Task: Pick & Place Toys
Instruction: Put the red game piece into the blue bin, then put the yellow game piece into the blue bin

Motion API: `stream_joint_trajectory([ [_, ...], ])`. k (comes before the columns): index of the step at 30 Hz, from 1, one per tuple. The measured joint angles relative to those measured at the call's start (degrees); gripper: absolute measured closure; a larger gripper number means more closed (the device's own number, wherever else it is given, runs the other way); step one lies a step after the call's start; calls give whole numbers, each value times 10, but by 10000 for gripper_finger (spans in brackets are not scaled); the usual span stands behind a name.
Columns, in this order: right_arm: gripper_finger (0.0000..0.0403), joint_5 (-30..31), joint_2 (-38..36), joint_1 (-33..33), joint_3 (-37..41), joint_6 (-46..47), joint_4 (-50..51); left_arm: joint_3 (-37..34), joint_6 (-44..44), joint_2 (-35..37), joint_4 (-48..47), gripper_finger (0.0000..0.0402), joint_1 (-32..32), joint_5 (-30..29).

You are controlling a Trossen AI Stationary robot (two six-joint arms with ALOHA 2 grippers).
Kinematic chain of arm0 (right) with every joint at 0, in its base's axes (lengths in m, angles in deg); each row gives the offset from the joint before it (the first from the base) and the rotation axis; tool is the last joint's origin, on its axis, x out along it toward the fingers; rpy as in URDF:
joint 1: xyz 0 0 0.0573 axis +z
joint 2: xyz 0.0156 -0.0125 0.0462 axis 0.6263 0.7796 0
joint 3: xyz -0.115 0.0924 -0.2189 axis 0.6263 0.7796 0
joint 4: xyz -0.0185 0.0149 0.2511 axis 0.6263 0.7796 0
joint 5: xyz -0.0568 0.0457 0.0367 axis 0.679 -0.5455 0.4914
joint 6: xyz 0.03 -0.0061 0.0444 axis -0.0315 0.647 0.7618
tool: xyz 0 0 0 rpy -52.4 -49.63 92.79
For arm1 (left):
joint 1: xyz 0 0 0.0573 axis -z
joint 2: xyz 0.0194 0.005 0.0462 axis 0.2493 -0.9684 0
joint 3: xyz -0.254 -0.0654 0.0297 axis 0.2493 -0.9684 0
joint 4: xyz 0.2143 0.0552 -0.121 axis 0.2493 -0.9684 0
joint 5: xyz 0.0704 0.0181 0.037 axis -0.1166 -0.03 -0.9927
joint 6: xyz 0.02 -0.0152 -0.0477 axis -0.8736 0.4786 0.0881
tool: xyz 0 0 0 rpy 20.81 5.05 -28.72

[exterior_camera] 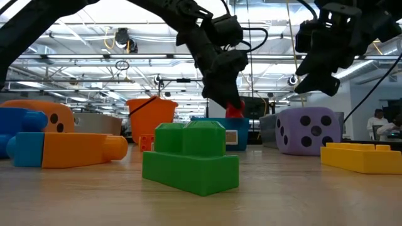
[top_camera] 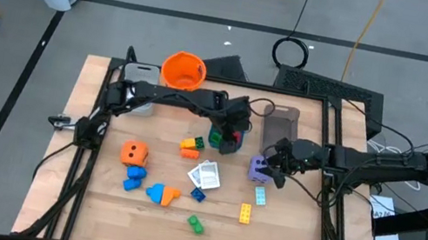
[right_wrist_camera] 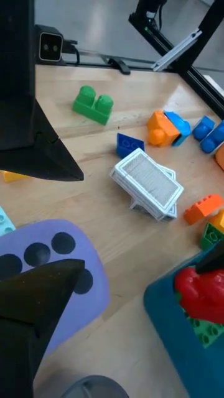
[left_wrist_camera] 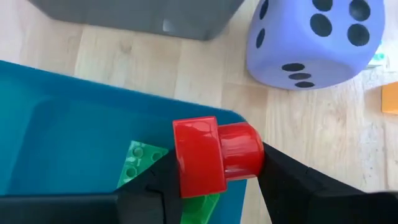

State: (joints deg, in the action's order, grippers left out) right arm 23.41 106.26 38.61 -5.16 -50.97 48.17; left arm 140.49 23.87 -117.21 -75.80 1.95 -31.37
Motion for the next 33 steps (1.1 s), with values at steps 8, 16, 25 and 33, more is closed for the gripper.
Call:
stream_joint_trajectory([
  [8,195,-1,0,0,0,8,-13,0,19,0,10,167,-5,0],
  [16,195,-2,0,0,0,9,-25,7,49,14,2,160,-28,47],
  [25,195,-4,0,0,0,29,-144,8,52,146,8,187,-44,64],
  [33,195,-2,0,-3,0,117,-485,9,67,281,89,210,-16,69],
])
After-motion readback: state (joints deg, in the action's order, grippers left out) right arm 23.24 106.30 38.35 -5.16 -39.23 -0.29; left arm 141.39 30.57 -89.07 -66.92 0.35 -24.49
